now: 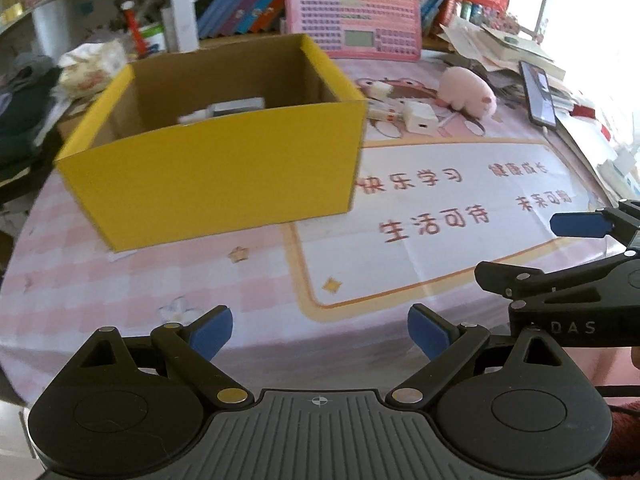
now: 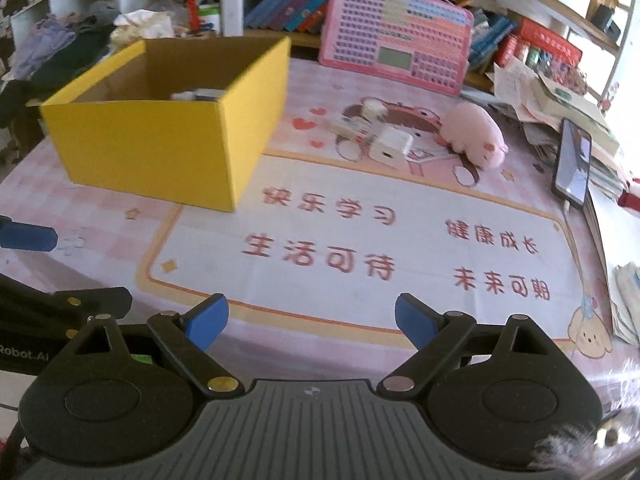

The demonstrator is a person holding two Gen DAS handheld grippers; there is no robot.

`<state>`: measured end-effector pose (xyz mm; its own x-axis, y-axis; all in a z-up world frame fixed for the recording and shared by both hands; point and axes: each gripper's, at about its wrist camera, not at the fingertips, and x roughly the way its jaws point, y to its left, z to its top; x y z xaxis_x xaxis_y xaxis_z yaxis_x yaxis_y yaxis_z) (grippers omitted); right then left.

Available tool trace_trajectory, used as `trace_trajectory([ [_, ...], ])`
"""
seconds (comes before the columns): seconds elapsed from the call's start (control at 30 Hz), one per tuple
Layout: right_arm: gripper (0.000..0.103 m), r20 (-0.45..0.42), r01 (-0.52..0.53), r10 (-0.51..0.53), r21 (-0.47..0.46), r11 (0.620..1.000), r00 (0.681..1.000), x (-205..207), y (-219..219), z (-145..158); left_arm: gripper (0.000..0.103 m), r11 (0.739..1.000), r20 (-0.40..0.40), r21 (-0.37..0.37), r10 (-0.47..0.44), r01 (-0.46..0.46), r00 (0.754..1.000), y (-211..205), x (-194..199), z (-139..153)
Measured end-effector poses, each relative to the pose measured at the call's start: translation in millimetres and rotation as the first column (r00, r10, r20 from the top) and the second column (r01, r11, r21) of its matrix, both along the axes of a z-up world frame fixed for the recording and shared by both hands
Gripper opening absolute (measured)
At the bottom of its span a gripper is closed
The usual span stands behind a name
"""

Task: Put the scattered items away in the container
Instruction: 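Move both grippers away from the box toward the pink plush pig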

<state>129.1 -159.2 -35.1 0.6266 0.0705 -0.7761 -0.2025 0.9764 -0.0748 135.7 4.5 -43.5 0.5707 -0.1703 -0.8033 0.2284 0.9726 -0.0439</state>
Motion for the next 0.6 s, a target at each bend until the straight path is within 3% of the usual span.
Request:
trace_trajectory([
  [0.3,0.091,-0.038,0.08,-0.08,0.001,0.997,0.996,28.2,-56.0,-6.8,0.096,0.99,0.0,-0.021,-0.138,0.138,0.99,-58.8,27.5,-2.9],
  [0.6,0.091,-0.03,0.14,-0.14,0.023,0.99,0.99,68.8,-110.8,-4.2,0.096,0.978,0.052,-0.041,-0.203,0.205,0.978,-114.3,65.5,2.0],
])
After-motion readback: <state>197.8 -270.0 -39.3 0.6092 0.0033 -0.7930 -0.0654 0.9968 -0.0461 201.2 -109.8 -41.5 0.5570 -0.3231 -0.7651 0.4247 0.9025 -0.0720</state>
